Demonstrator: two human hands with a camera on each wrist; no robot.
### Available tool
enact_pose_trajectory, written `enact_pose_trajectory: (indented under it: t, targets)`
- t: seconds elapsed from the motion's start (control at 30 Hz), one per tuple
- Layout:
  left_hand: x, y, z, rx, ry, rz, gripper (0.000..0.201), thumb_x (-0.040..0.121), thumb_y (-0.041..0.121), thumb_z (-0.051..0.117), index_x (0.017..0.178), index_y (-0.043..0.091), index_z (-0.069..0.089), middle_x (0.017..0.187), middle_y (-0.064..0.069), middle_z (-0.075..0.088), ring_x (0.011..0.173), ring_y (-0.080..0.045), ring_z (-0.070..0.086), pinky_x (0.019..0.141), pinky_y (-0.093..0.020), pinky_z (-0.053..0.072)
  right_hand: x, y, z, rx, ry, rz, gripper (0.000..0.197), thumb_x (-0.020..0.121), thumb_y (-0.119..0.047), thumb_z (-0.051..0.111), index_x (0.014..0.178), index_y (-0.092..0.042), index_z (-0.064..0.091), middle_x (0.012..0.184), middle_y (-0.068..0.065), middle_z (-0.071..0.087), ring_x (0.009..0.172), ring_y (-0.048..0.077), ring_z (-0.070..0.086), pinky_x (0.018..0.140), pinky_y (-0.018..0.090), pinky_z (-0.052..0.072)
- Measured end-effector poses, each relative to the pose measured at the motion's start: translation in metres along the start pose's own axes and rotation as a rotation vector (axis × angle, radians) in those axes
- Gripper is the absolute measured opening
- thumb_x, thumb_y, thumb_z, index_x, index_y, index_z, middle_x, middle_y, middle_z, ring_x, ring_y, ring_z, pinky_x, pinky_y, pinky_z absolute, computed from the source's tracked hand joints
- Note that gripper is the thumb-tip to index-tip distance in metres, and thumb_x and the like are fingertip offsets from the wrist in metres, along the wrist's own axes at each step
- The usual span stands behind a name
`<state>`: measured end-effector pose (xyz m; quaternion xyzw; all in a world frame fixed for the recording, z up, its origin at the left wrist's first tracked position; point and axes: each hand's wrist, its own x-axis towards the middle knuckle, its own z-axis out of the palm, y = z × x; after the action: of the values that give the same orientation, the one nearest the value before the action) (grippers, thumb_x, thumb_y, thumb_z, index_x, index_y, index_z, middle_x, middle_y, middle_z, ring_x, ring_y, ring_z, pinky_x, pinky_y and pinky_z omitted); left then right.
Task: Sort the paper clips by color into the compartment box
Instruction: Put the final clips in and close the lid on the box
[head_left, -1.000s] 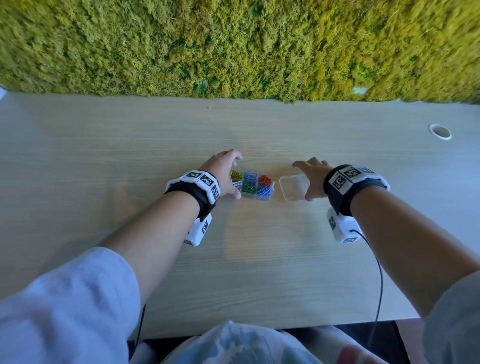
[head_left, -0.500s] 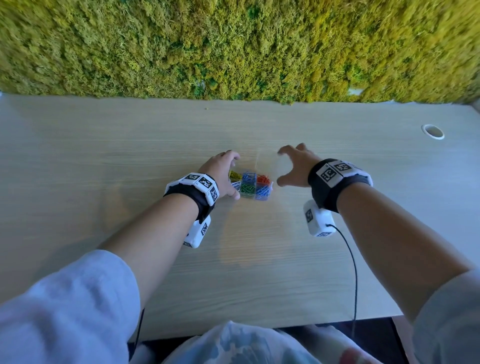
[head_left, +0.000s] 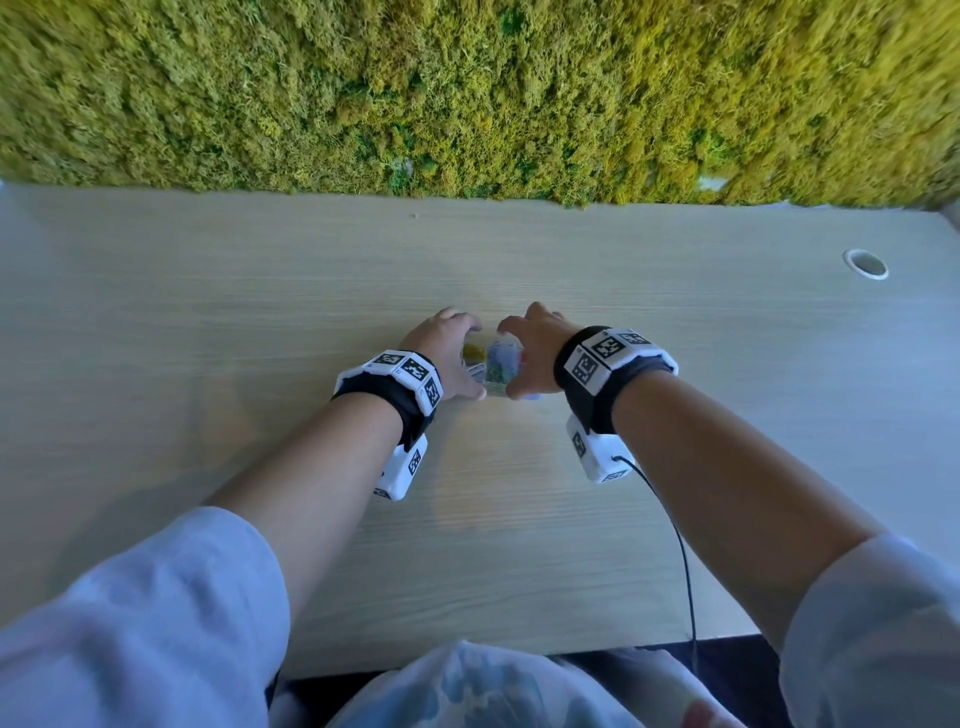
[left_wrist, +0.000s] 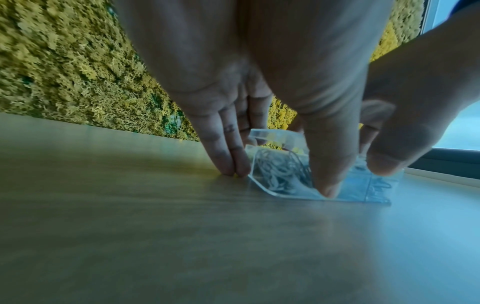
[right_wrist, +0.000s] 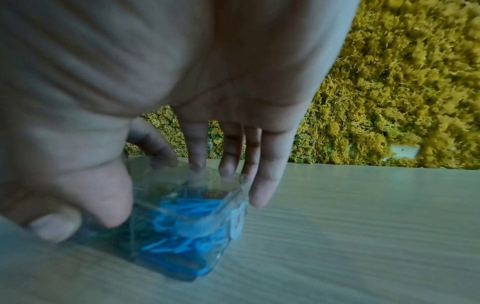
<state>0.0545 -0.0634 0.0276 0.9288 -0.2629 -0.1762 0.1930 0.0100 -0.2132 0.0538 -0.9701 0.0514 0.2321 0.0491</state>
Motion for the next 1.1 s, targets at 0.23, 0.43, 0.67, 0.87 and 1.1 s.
enact_pose_trajectory:
  t: [0.23,0.43,0.67,0.87,1.1]
  targets:
    - [-0.0005,0.0035,0.0013,0.044,0.014,-0.009,0.080,0.064,0.028,0.081,0.134,0.020,0.045,0.138,0.005,0.039,0.110,-0.018,0.055,0.080,-0.022,0.042,0.0001,-0.0019,-0.0018,-0.065,0.006,-0.006,0.085,0.066,-0.045,0.074,0.140,-0.029,0.035,0.127,0.004,0.039,0.117,0.028,0.047,0.079,0.042,0.051]
    - [0.0027,0.0039,-0.0029,0.051,-0.037,-0.028,0.090,0.059,0.036,0.086,0.136,0.020,0.043,0.139,0.004,0.042,0.121,-0.019,0.049,0.090,-0.027,0.041,0.0019,-0.0019,-0.0023,-0.079,-0.004,-0.001,0.084,0.066,-0.047,0.073,0.140,-0.029,0.036,0.126,0.005,0.040,0.116,0.029,0.048,0.081,0.043,0.051]
    - [0.0012,0.0024,-0.0027,0.059,-0.040,-0.042,0.098,0.057,0.039,0.087,0.140,0.019,0.041,0.141,0.003,0.040,0.125,-0.019,0.046,0.097,-0.030,0.041,0.0031,-0.0027,-0.0007,-0.076,0.003,0.000,0.083,0.067,-0.045,0.072,0.141,-0.029,0.036,0.127,0.005,0.041,0.119,0.027,0.046,0.084,0.044,0.051]
    - [0.0028,0.0043,-0.0035,0.090,-0.057,-0.061,0.100,0.055,0.039,0.089,0.140,0.019,0.040,0.142,0.002,0.040,0.128,-0.020,0.044,0.100,-0.034,0.041,0.0038,-0.0037,0.0007,-0.119,0.018,-0.019,0.078,0.066,-0.053,0.068,0.135,-0.032,0.039,0.120,0.003,0.043,0.113,0.027,0.048,0.072,0.039,0.049]
    - [0.0051,0.0038,-0.0034,0.134,-0.085,-0.071,0.101,0.056,0.042,0.087,0.141,0.018,0.038,0.143,0.001,0.041,0.130,-0.021,0.042,0.103,-0.035,0.040,0.0034,-0.0042,0.0000,-0.109,0.001,-0.031,0.077,0.068,-0.050,0.070,0.136,-0.032,0.041,0.121,0.002,0.042,0.113,0.027,0.048,0.078,0.041,0.051]
